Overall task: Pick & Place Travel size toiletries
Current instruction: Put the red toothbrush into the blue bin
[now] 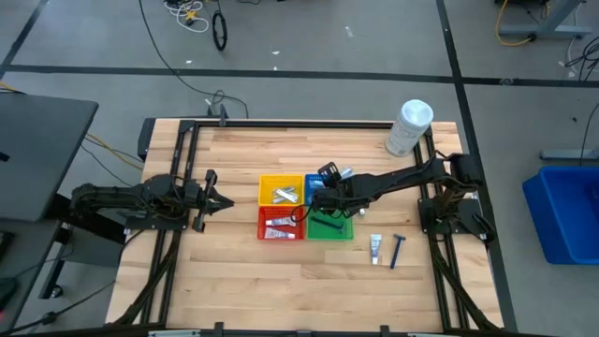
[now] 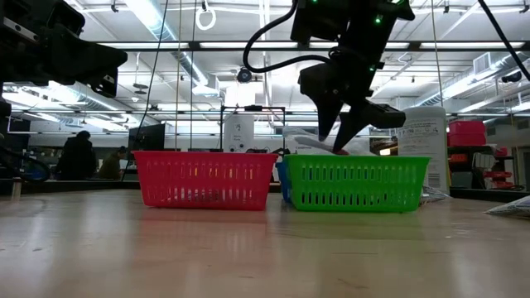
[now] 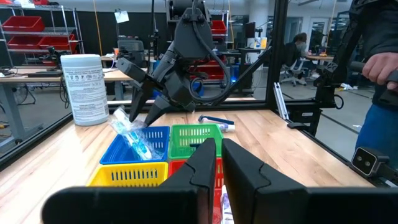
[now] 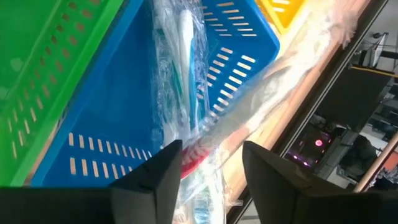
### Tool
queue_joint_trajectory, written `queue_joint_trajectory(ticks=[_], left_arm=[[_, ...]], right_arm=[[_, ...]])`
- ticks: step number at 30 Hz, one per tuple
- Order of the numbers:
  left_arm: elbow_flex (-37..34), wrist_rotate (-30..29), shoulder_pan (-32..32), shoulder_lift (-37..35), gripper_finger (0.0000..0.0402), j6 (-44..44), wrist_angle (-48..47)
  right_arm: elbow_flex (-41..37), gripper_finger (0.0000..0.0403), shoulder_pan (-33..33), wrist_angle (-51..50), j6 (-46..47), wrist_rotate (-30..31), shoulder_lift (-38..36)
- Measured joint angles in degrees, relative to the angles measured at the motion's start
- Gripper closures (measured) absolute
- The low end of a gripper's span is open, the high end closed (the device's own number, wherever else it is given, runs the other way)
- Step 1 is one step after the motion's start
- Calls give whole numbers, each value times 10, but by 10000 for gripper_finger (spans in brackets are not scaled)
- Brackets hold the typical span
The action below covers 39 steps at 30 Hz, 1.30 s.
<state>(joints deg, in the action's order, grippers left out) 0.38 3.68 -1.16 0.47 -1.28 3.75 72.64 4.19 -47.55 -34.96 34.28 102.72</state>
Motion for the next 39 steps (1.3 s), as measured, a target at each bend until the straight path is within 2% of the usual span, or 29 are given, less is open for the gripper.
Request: queue_joint_trajectory(ticks=[9,17,24,31,36,39], left_arm=[[0,0,0,0,369,0,0],[0,0,0,0,369,0,0],[0,0,0,0,369,0,0],[0,0,0,0,369,0,0],[0,0,0,0,369,0,0],[0,0,0,0,369,0,0]], right_arm=[[0,199,0,3,0,0,0],[0,199,0,3,2,-7,0],[0,245,-11,3,47,-59,0],[0,301,-28,2,68,-61,0],[0,338,-32,0,76,-95,0],[0,359,-32,-2,77,-95,0]])
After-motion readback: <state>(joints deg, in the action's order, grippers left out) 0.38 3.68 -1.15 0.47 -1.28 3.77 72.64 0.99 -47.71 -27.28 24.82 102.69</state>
